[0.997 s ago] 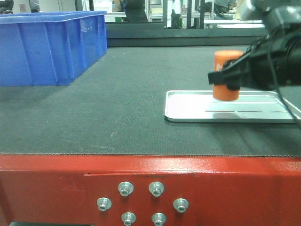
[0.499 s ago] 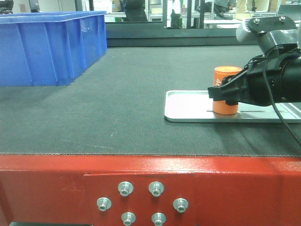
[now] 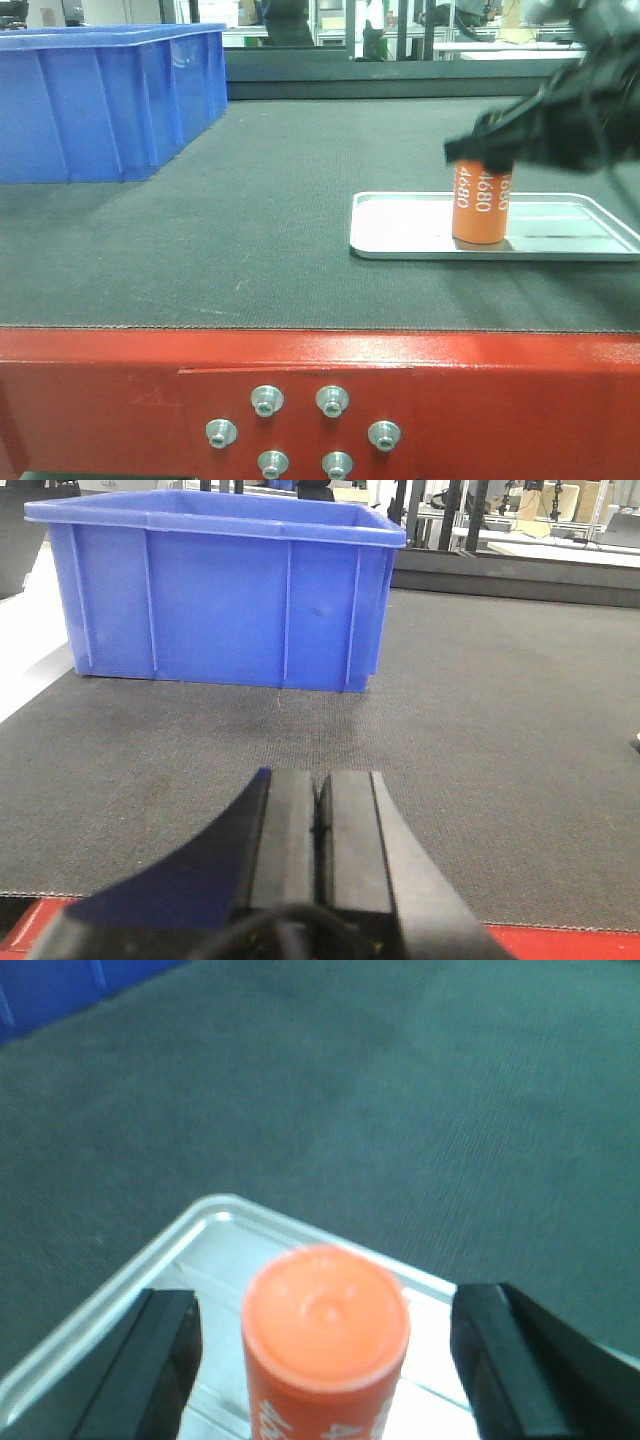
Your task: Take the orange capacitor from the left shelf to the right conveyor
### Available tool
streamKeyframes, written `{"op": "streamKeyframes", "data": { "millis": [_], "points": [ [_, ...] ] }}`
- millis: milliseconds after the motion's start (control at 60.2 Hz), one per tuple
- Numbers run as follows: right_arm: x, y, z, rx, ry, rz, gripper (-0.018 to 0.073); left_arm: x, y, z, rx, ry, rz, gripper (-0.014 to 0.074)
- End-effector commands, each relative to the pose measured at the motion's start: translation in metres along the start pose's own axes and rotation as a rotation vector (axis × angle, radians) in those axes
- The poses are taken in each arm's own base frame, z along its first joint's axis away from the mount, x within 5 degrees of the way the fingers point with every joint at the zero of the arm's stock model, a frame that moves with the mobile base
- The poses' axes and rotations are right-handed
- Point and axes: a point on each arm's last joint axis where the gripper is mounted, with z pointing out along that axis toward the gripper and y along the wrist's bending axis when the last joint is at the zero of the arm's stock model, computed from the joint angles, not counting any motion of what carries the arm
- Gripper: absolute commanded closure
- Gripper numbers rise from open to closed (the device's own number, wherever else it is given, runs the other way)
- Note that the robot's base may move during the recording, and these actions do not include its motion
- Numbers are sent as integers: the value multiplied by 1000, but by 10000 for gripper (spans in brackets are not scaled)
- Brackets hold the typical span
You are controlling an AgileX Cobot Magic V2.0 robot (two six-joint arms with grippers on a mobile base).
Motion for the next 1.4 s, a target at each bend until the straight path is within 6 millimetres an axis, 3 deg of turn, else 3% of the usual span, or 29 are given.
{"op": "streamKeyframes", "data": {
  "millis": [0,100,249,399,598,765,947,1097,1380],
  "points": [
    [-44,1,-21,1,-159,-30,-41,-9,-1,-2,13,-103,0,701],
    [-65,1,-46,19,-178,-42,31,-9,-1,-2,13,-103,0,701],
    [-90,2,-90,53,-193,-55,286,-9,-1,-2,13,-103,0,701],
    [-99,1,-126,91,-156,-55,517,-9,-1,-2,13,-103,0,701],
    [-91,-10,-170,200,-104,18,501,-9,-1,-2,13,-103,0,701],
    [-60,-8,-211,259,-163,44,501,-9,-1,-2,13,-103,0,701],
    [-33,1,-240,261,-262,36,501,-9,-1,-2,13,-103,0,701],
    [-31,5,-252,263,-328,28,501,-9,-1,-2,13,-103,0,701],
    [-28,4,-251,266,-290,33,501,-9,-1,-2,13,-103,0,701]
  ]
}}
